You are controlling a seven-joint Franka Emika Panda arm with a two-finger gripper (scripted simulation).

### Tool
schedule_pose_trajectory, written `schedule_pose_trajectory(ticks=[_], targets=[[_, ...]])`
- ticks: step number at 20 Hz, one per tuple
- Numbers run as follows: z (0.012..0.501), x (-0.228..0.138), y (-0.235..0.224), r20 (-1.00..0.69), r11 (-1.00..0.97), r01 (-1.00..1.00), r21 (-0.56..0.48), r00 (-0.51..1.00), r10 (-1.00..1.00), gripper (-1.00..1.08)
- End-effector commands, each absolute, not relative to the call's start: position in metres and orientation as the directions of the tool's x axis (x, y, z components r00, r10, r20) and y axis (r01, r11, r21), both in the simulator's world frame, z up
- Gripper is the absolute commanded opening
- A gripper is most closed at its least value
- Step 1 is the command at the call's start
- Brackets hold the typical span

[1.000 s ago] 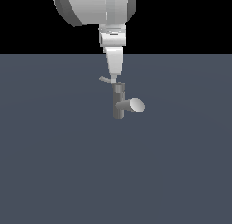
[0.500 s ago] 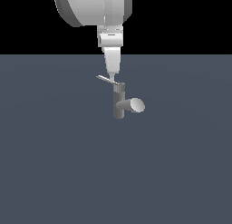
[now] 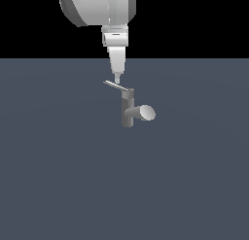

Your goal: Turn on the faucet by rotating a designated handle.

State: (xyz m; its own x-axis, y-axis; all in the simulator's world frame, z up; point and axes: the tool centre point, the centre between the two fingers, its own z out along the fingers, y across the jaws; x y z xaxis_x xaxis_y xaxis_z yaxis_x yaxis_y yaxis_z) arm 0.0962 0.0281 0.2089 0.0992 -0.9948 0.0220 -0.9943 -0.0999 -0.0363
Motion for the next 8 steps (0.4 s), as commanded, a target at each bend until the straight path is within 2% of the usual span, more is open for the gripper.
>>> schedule_pose_trajectory(ticks=[1,8], targets=[[0.185,0.095,0.061,0.005,-0.142,-0.990,-0.004,0.142,-0.990,-1.00],[0.182,0.108,0.075,0.001,-0.156,-0.988,-0.001,0.156,-0.988,-1.00]])
